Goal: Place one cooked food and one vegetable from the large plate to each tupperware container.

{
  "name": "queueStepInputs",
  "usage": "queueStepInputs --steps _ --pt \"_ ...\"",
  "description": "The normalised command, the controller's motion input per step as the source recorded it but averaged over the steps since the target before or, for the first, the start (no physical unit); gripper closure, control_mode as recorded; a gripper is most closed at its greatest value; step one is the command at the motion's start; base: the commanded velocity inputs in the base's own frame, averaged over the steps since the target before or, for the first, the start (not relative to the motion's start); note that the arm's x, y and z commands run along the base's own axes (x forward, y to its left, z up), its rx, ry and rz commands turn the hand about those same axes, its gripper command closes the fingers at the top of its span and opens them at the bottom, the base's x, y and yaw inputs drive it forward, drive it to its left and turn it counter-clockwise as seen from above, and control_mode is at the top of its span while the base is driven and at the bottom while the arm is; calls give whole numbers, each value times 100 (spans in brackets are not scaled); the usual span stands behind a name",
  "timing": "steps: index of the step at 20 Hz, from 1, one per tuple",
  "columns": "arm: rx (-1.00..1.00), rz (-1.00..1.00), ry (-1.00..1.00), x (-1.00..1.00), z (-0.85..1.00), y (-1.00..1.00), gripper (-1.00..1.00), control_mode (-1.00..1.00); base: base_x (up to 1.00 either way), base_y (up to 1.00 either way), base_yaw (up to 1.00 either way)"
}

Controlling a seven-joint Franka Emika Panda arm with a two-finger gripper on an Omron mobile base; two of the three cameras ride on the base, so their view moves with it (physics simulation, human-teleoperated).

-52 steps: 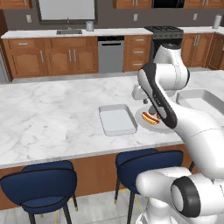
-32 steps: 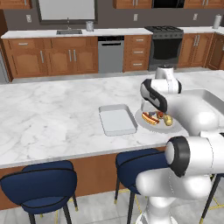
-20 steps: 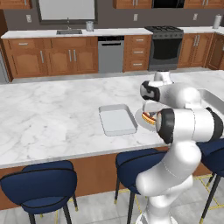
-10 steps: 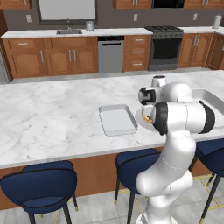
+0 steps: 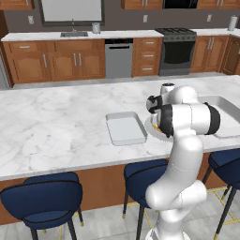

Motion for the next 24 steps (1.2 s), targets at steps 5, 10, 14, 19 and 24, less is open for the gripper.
queueStepInputs --steps 5,10,14,19,24 --pt "0 10 0 29 -16 -8 -100 -100 0 0 0" --pt "0 16 0 29 -23 -7 -100 -100 0 0 0" --pt "-1 18 0 10 -23 0 -100 -100 0 0 0" --pt "0 16 0 11 -18 -2 -100 -100 0 0 0" --pt "0 12 0 23 -15 -3 -100 -100 0 0 0"
